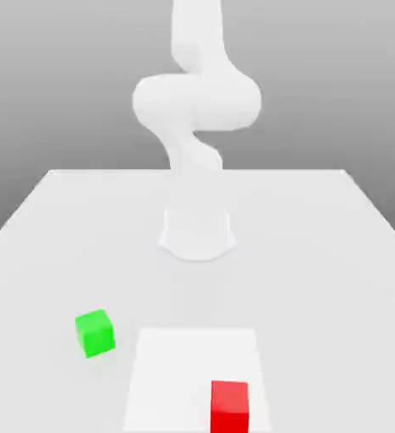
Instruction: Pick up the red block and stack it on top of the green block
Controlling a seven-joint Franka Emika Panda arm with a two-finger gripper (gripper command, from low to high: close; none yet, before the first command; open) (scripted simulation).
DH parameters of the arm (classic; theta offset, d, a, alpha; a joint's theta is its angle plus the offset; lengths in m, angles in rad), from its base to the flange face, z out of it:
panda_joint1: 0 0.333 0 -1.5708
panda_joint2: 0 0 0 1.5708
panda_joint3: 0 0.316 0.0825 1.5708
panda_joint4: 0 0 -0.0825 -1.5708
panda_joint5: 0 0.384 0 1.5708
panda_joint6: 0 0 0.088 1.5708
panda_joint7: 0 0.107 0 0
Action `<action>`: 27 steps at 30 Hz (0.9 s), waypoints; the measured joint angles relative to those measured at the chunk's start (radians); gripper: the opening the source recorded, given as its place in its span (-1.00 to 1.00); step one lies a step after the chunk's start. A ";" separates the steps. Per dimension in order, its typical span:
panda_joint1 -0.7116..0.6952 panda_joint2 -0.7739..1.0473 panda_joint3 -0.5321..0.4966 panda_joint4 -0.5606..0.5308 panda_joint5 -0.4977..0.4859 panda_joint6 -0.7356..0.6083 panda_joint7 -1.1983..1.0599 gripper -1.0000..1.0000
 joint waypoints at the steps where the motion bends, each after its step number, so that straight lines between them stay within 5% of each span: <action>1: -0.003 0.039 0.006 -0.005 -0.003 0.014 0.007 0.00; 27: 0.010 0.983 0.064 -0.120 -0.045 0.379 0.152 0.00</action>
